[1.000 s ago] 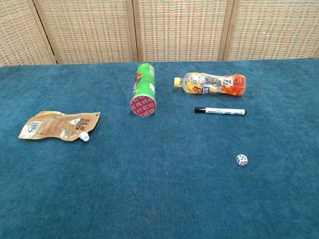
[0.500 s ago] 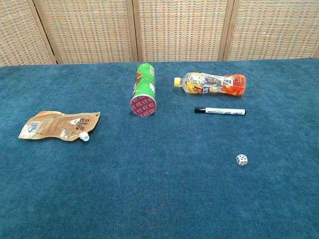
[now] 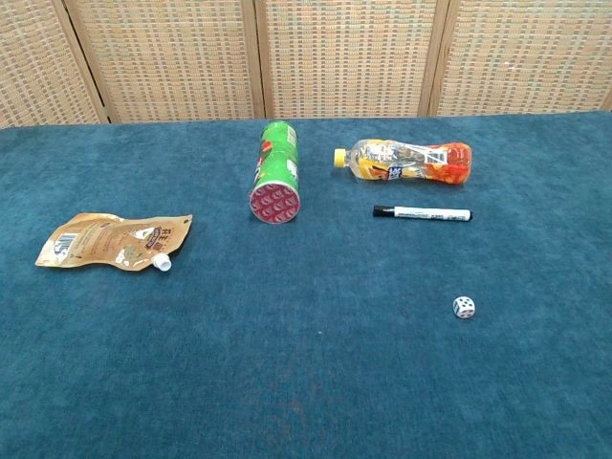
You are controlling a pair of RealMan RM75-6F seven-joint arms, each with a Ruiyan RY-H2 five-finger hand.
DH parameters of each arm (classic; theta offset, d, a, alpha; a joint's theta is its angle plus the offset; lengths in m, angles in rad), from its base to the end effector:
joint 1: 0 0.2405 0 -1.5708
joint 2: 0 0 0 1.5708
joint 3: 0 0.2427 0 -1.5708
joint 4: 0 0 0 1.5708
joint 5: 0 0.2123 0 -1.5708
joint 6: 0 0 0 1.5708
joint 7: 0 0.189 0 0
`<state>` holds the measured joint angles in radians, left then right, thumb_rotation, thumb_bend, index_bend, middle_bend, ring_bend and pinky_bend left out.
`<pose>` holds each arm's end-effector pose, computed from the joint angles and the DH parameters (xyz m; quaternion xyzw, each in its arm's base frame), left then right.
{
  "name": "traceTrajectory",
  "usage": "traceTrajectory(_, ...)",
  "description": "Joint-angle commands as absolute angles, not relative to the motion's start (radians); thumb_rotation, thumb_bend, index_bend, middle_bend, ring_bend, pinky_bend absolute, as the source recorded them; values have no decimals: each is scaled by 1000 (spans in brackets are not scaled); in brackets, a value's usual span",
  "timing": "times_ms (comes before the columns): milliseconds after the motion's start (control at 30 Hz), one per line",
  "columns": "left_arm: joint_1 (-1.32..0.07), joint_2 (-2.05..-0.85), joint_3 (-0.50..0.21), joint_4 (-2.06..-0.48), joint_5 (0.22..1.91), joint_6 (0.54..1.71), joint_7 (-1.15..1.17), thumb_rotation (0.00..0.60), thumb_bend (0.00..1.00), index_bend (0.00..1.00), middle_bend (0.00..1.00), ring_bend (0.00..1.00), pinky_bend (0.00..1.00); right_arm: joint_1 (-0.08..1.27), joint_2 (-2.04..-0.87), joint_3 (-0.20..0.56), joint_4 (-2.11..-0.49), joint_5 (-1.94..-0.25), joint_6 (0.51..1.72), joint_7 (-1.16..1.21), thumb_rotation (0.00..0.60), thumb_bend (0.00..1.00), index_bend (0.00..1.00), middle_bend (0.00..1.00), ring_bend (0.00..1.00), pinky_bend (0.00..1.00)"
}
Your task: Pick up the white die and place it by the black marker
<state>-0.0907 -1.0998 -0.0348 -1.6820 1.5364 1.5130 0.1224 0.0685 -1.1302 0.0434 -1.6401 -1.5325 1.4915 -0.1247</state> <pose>-0.2789 0.2224 0.1500 -0.6177 -0.3520 -0.3806 0.5913 -0.2909 -0.2184 0.1424 0.6175 -0.3593 0.3655 0.5967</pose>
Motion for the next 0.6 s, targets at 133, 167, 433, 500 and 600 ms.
traceTrajectory(133,-92,-1098,-34,-1683,1533,1507,123,600,108,0,0,0,0,69,-1127,40,-1646,-1534,1487,-130,600,53,0,0,0,0)
traceTrajectory(167,-92,-1099,-34,-1683,1534,1507,123,600,108,0,0,0,0,69,-1127,40,-1647,-1534,1487,-131,600,53,0,0,0,0)
traceTrajectory(433,-93,-1098,-33,-1683,1529,1501,121,600,108,0,0,0,0,69,-1123,36,-1655,-1538,1484,-129,600,53,1,0,0,0)
traceTrajectory(500,-93,-1097,-33,-1686,1533,1505,121,600,108,0,0,0,0,70,-1122,35,-1662,-1544,1483,-124,600,53,41,0,0,0)
traceTrajectory(600,-91,-1095,-31,-1692,1538,1507,120,600,108,0,0,0,0,76,-1127,38,-1679,-1554,1485,-114,600,53,150,0,0,0)
